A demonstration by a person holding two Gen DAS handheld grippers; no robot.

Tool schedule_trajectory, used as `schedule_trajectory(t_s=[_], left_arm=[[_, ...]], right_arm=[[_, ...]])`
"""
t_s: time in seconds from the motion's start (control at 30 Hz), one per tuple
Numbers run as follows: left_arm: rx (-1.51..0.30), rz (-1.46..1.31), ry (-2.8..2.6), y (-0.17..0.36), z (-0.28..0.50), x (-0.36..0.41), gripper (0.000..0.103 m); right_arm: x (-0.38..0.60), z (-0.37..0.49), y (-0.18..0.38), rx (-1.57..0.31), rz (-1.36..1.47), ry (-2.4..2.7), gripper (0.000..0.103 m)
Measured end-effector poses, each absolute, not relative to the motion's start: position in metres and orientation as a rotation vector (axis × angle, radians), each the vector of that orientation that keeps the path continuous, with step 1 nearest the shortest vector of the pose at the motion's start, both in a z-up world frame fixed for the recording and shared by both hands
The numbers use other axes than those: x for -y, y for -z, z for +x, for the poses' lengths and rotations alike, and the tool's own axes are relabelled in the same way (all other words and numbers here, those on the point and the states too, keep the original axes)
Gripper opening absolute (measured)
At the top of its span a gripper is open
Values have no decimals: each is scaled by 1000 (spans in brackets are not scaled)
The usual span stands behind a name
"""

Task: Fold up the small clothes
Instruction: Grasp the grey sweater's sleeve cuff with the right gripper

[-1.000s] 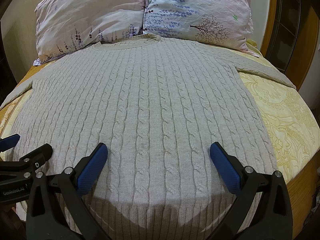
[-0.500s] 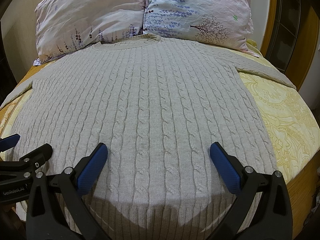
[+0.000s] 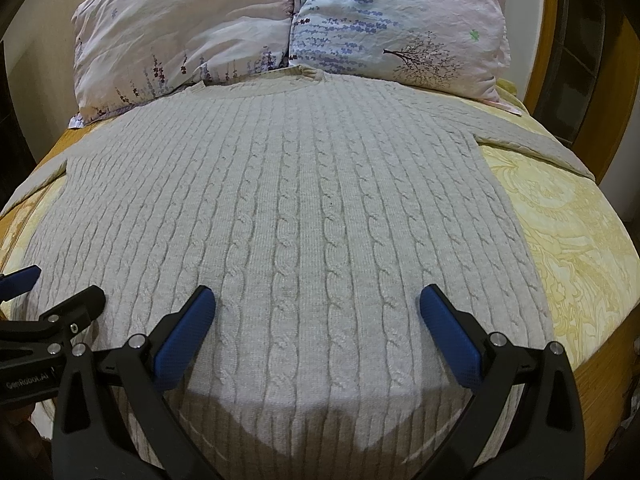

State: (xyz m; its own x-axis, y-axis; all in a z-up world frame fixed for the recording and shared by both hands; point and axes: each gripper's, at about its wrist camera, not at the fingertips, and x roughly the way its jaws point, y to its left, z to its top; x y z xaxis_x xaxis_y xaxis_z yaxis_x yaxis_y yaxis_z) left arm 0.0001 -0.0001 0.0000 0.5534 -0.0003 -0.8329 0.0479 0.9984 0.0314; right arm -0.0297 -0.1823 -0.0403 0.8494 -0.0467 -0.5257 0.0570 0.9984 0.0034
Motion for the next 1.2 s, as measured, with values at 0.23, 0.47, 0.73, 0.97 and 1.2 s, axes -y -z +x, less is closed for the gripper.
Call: schedule_trajectory(t_s=[0.23,0.47,0.73,0.97,1.2], left_arm=[[-979,52,30,1,-1,2,102],[-964,72,50,-1,2,0,102],[-941,128,63,-10,23,-4,102],[-864,93,95,-29,56,-23,102],[-849,135,44,-35,91,-27,102]], right_arm=[[181,-24,40,-558,-18,5,101],[191,-21,37,-552,-55,-95,101],[235,0,11,-578,70,-148,101],[368,45,-24,-526,417,34,87],[498,78,-11,-515,735,266,61]])
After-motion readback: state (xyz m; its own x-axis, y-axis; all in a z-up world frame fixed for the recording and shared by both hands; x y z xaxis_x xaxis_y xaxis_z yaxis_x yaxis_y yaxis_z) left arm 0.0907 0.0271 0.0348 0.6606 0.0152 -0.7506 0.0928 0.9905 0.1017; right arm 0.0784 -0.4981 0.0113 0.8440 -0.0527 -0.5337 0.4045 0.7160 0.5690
